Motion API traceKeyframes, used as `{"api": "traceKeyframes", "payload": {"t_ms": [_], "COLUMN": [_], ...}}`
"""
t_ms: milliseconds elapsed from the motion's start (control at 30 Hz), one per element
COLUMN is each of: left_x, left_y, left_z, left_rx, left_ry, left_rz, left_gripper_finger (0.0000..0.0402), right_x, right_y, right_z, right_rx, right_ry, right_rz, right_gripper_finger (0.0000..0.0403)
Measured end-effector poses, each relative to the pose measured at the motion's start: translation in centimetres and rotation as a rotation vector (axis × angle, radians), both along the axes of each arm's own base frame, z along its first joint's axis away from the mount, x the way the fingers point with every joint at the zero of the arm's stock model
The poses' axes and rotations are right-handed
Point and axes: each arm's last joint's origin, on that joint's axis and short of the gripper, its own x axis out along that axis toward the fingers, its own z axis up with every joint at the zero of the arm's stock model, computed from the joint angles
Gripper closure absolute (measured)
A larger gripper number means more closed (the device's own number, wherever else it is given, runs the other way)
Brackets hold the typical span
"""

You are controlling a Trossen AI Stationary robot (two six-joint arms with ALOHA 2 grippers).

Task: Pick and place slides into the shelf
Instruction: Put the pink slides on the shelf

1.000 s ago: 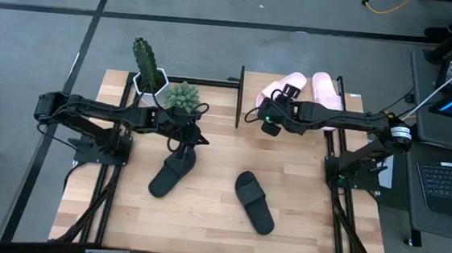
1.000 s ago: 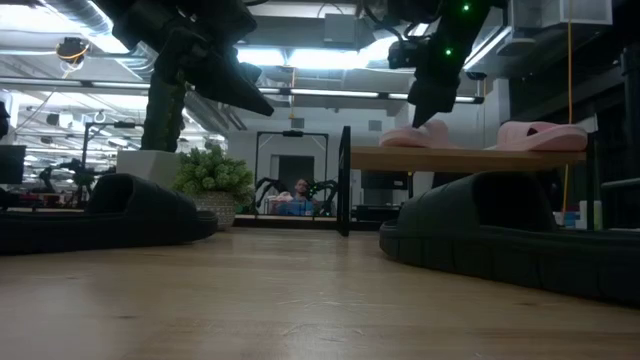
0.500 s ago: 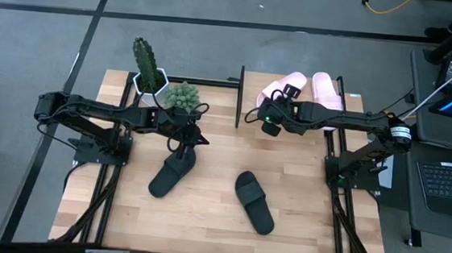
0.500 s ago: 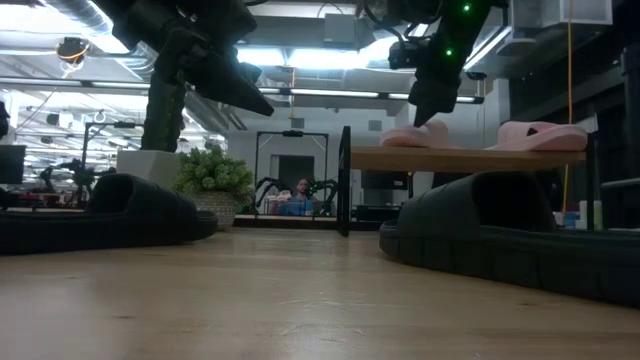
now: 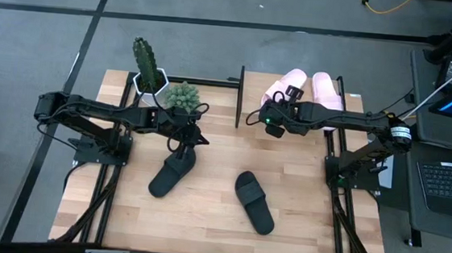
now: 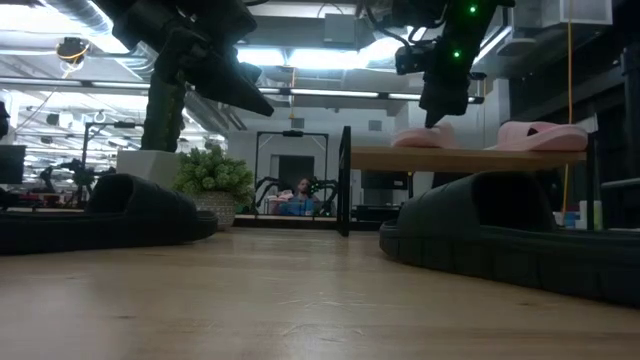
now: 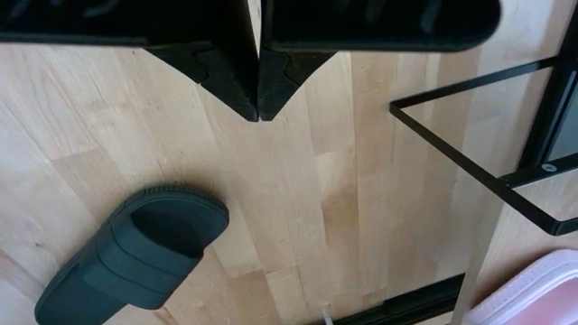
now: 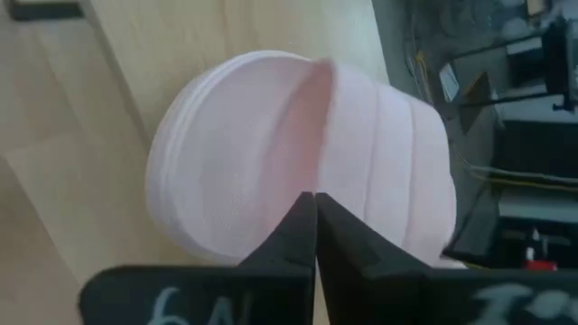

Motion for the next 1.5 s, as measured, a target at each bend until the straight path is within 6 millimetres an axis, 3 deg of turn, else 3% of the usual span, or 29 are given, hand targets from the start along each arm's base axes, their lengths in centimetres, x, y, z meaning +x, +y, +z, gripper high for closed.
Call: {"api": "traceKeyframes", "payload": {"t_ms": [533, 867, 1133, 1333, 1500], "left_x": [-0.1, -0.1, -0.1, -0.1, -0.1], "left_y": [0.0, 0.0, 0.0, 0.0, 0.0], "left_z": [-0.1, -0.1, -0.1, -0.1, -0.1], "left_rx": [-0.003, -0.004, -0.006, -0.006, -0.006], "left_ry": [0.01, 0.01, 0.01, 0.011, 0.011], "left_rz": [0.001, 0.002, 0.003, 0.003, 0.003], "left_gripper_finger": [0.0401, 0.0401, 0.0401, 0.0401, 0.0401], "right_x": [-2.0, -4.3, -4.7, -3.9, -3.2], "right_y": [0.3, 1.1, 2.3, 2.7, 2.7], "right_z": [0.0, 1.8, 3.1, 3.6, 3.8], "right_rx": [-0.036, -0.036, -0.007, 0.109, 0.101], "right_ry": [0.129, 0.072, -0.042, -0.107, -0.115], "right_rz": [-0.089, -0.146, -0.082, 0.054, 0.138], "right_gripper_finger": [0.0401, 0.0402, 0.0391, 0.0369, 0.0336]}}
